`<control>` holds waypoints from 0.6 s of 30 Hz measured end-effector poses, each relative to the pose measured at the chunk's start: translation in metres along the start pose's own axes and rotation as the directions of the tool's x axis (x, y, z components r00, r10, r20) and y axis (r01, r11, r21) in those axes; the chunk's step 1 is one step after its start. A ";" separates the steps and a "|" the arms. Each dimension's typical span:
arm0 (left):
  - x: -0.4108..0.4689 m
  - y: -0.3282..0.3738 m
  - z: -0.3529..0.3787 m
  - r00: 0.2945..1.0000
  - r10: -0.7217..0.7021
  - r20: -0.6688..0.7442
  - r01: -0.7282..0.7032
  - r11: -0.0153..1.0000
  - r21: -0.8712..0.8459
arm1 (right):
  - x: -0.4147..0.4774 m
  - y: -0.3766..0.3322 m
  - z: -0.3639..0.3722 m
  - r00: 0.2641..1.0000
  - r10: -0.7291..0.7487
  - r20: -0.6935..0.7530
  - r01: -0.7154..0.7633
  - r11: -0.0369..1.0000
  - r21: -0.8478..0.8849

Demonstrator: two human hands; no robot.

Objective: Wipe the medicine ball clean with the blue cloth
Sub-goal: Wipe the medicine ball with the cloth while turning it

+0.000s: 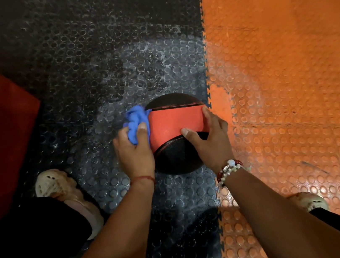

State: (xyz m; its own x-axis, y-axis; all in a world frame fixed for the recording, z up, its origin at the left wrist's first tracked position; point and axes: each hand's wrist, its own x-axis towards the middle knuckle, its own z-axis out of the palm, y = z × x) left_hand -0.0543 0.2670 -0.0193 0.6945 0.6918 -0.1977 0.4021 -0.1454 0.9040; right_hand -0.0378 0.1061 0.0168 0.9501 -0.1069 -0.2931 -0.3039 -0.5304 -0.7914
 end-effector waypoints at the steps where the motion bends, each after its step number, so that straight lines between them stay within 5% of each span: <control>1: 0.004 0.003 0.002 1.000 0.021 0.019 -0.022 0.998 0.058 | 0.000 0.000 0.000 1.000 0.002 -0.003 -0.002 1.000 0.007; 4: 0.025 -0.002 0.008 0.996 -0.048 0.069 0.043 0.996 0.073 | -0.003 0.000 -0.001 1.000 0.003 -0.005 -0.003 1.000 0.028; 9: 0.046 -0.032 0.007 0.861 -0.501 0.092 0.493 0.865 0.095 | -0.009 0.005 0.002 1.000 -0.006 0.007 0.006 1.000 0.029; 13: 0.021 -0.019 0.005 0.968 -0.250 0.002 0.249 0.962 -0.111 | -0.009 0.004 0.003 1.000 -0.008 -0.018 0.008 1.000 0.015; 18: 0.029 0.004 0.012 0.999 -0.005 0.034 0.004 1.000 0.025 | -0.005 0.001 0.002 0.999 0.031 -0.039 -0.029 0.999 0.038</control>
State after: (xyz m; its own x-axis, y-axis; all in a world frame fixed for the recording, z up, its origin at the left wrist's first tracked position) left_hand -0.0252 0.2783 -0.0261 0.7123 0.6680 -0.2151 0.4200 -0.1602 0.8933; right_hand -0.0434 0.1076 0.0161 0.9423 -0.1561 -0.2963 -0.3342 -0.4949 -0.8021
